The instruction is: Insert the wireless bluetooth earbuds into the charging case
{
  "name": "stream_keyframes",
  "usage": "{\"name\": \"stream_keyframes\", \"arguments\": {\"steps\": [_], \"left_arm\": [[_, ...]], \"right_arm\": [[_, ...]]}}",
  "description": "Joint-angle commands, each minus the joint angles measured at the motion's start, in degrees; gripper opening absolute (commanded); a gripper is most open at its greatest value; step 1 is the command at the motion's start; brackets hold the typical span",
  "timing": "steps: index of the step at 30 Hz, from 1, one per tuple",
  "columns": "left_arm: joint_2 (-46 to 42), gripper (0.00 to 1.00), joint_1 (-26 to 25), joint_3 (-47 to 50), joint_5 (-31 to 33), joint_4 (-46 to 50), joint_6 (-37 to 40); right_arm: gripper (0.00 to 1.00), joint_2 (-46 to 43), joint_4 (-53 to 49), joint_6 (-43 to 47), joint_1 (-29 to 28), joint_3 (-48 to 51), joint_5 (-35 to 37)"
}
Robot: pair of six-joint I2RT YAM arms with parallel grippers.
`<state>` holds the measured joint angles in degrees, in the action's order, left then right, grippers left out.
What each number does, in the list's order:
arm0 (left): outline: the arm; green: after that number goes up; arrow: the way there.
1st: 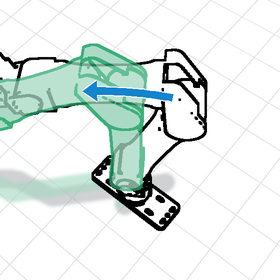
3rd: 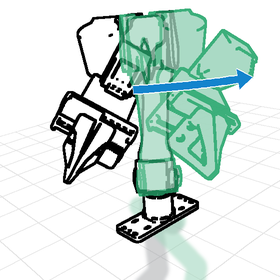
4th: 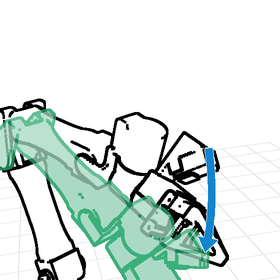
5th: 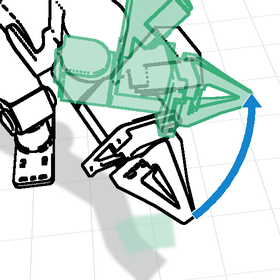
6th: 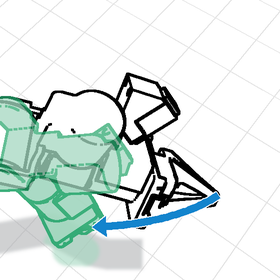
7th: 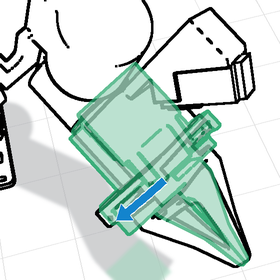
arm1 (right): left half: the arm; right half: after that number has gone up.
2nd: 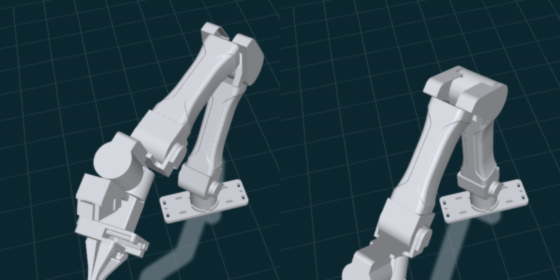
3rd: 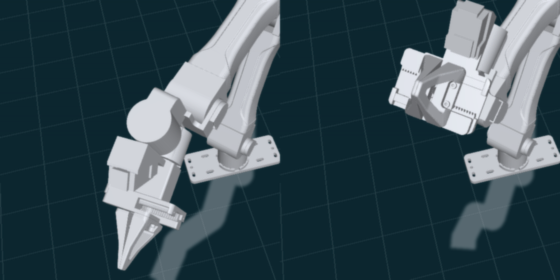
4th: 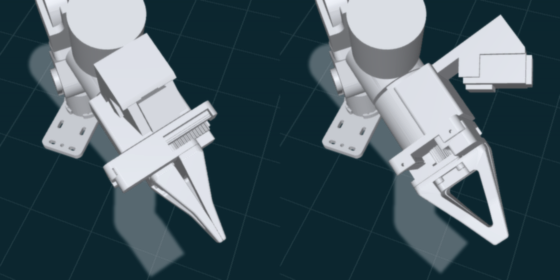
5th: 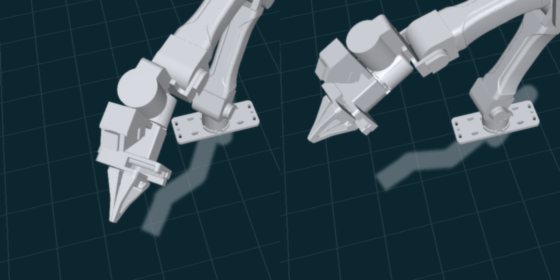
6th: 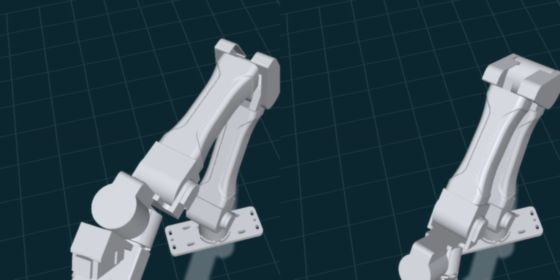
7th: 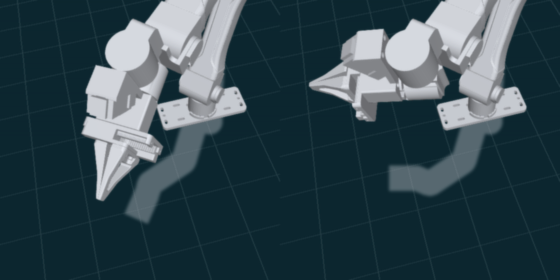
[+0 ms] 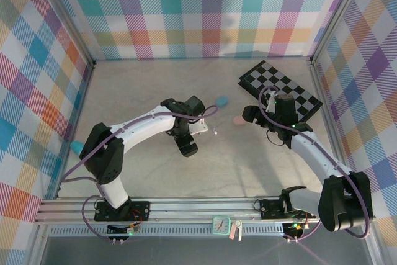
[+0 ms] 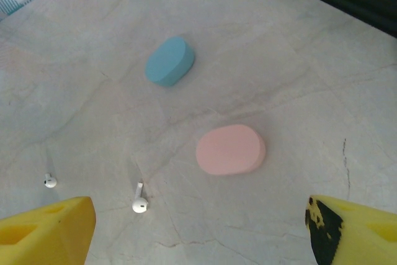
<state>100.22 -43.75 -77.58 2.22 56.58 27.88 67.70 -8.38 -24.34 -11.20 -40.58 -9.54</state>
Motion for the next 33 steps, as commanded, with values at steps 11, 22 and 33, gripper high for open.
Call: {"name": "stream_keyframes", "arguments": {"steps": [11,22,33], "left_arm": [[10.17,0.91,-0.86,-4.37,3.52,7.41,6.78],[14.3,0.78,-0.86,-4.42,2.86,3.28,7.08],[15.58,0.59,-0.89,-3.42,2.84,0.66,4.32]], "right_arm": [[0.88,-1.08,-1.44,1.15,0.15,1.76,0.66],[0.88,-1.17,-1.07,1.1,0.12,2.08,0.48],[0.88,-1.87,-1.44,0.74,0.11,2.26,-0.21]]}}
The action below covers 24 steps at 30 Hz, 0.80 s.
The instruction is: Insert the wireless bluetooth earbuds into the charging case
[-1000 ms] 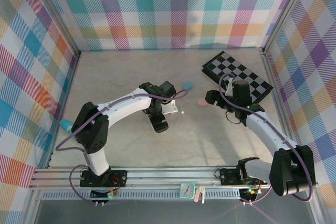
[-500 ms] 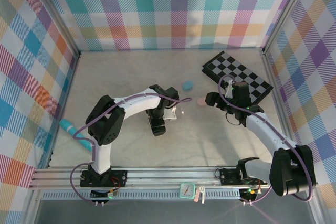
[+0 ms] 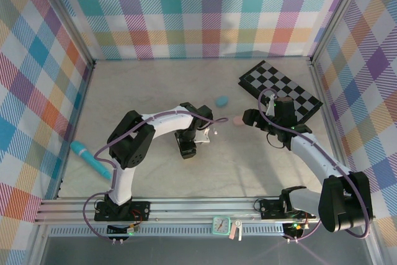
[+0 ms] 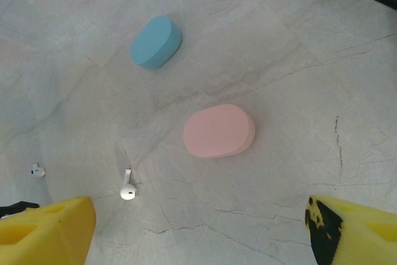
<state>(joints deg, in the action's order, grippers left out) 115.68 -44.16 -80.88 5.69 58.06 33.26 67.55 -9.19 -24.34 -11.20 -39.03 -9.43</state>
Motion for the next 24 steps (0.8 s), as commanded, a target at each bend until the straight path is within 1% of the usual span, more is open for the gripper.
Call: {"name": "stream_keyframes", "arguments": {"steps": [1,6,8,11,14,18,20,23,24], "left_arm": [[-0.01,0.57,-0.43,-0.07,-0.95,-1.29,-1.5],[-0.45,0.47,-0.45,-0.39,-2.39,-2.33,-3.86],[-1.27,0.47,-0.44,-0.5,-3.11,-2.95,-5.62],[-4.64,0.4,-0.25,0.75,-4.58,-6.66,-10.37],[-9.21,0.4,0.43,2.98,-7.62,-11.77,-16.04],[-15.36,0.38,1.18,6.18,-10.13,-19.79,-27.01],[-19.06,0.38,1.42,8.82,-11.09,-25.92,-32.89],[-24.9,0.33,2.62,14.38,-13.09,-39.13,-46.52],[-26.27,0.33,3.14,16.4,-13.89,-44.21,-50.9]], "right_arm": [[0.88,-1.88,-0.69,0.7,0.13,0.78,-0.41],[0.88,-2.29,-0.83,0.61,0.16,0.71,-0.78],[0.88,-2.66,-0.86,0.43,0.13,0.79,-1.19],[0.88,-3.79,-1.15,0.51,0.13,0.5,-2.07],[0.88,-5.76,-0.76,1.26,0.13,0.76,-3.77],[0.88,-8.94,2.87,2.36,0.04,2.38,-8.72],[0.87,-10.8,5.66,2.61,-0.09,4.1,-11.21],[0.87,-14.28,9.69,3.19,-0.64,7.04,-13.4],[0.87,-15.39,10.66,3.6,-0.89,7.81,-13.72]]}}
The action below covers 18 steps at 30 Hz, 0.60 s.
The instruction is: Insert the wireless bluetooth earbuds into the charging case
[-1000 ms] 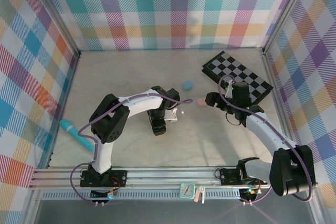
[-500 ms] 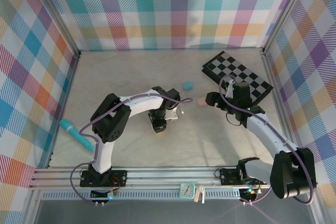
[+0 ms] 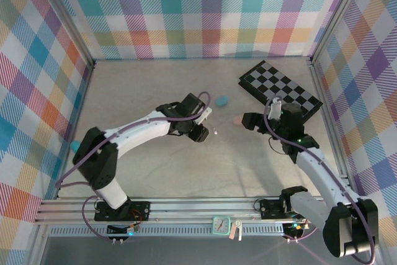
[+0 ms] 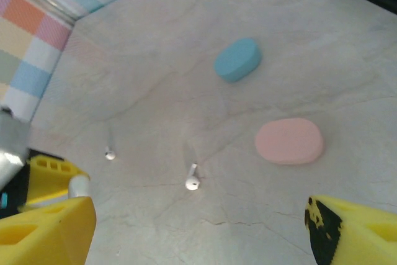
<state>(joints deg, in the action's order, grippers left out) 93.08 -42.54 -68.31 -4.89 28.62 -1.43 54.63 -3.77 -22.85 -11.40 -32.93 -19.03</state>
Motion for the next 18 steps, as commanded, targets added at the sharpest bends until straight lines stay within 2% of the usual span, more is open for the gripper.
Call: {"name": "stream_keyframes", "arguments": {"steps": [1,5,7,10,15,18], "left_arm": [[-5.03,0.33,2.07,5.83,-3.61,-19.91,-21.88],[-7.93,0.33,2.47,11.71,-3.45,-34.68,-40.05],[-8.61,0.32,2.21,13.82,-2.47,-39.89,-48.42],[-9.49,0.33,1.31,15.83,0.65,-44.32,-58.85],[-10.15,0.33,-1.83,14.8,4.15,-44.15,-66.01],[-10.12,0.32,-2.61,14.45,3.79,-45.12,-68.12]], "right_arm": [[0.87,-4.1,6.31,2.62,-1.09,2.78,-3.95],[0.88,-10.99,11.1,5.1,-3.52,7.9,-2.51],[0.75,-12.95,12.7,6.24,-4.74,9.49,-2.46],[0.79,-13.85,16.4,9.08,-8.39,11.58,-0.68],[0.8,-8.69,22.62,13.04,-15.69,11.5,3.96],[0.79,-3.23,28.83,12.55,-17.81,10.83,4.65]]}}
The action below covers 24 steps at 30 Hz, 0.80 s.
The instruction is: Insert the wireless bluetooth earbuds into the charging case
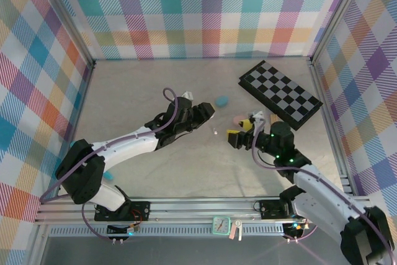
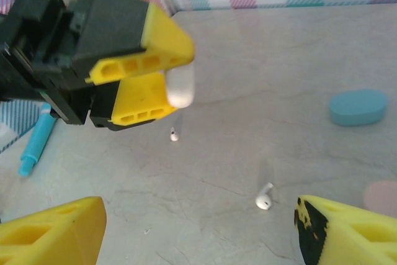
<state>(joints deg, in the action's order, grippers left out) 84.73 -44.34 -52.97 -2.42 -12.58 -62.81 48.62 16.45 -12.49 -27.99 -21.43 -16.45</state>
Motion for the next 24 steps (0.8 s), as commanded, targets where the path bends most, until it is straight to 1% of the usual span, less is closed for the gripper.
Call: {"name": "stream_keyframes", "arguments": {"steps": [1,5,10,13,15,19,22,24], "left_arm": [[-1.93,0.32,-1.08,-0.97,1.27,-3.77,-7.17],[-3.08,0.32,-1.69,-0.37,1.79,-4.12,-8.47],[-4.19,0.32,-2.35,0.33,1.8,-4.14,-9.02],[-4.76,0.32,-2.56,1.2,1.83,-4.82,-9.61],[-5.16,0.32,-2.53,1.44,1.8,-4.82,-9.59],[-5.33,0.32,-2.62,1.27,0.82,-5.27,-9.53],[-5.13,0.32,-2.84,1.13,-0.21,-5.77,-9.26],[-5.17,0.32,-2.88,1.4,-0.52,-6.54,-9.35]], "right_arm": [[0.79,4.66,10.65,1.87,-1.44,-1.01,1.75],[0.79,10.4,16.21,1.07,-1.73,-2.74,1.04],[0.78,15.86,19.19,1.26,-1.71,-5.83,-1.39],[0.78,18.04,19.24,1.31,-1.72,-7.71,-3.17],[0.78,19.1,21.63,1.41,-1.72,-8.71,-4.18],[0.77,20.63,21.34,1.59,-1.89,-10.92,-5.99],[0.74,21.4,21.15,1.59,-1.99,-12.06,-6.48],[0.7,21.93,21.0,1.58,-2.03,-12.57,-6.56]]}}
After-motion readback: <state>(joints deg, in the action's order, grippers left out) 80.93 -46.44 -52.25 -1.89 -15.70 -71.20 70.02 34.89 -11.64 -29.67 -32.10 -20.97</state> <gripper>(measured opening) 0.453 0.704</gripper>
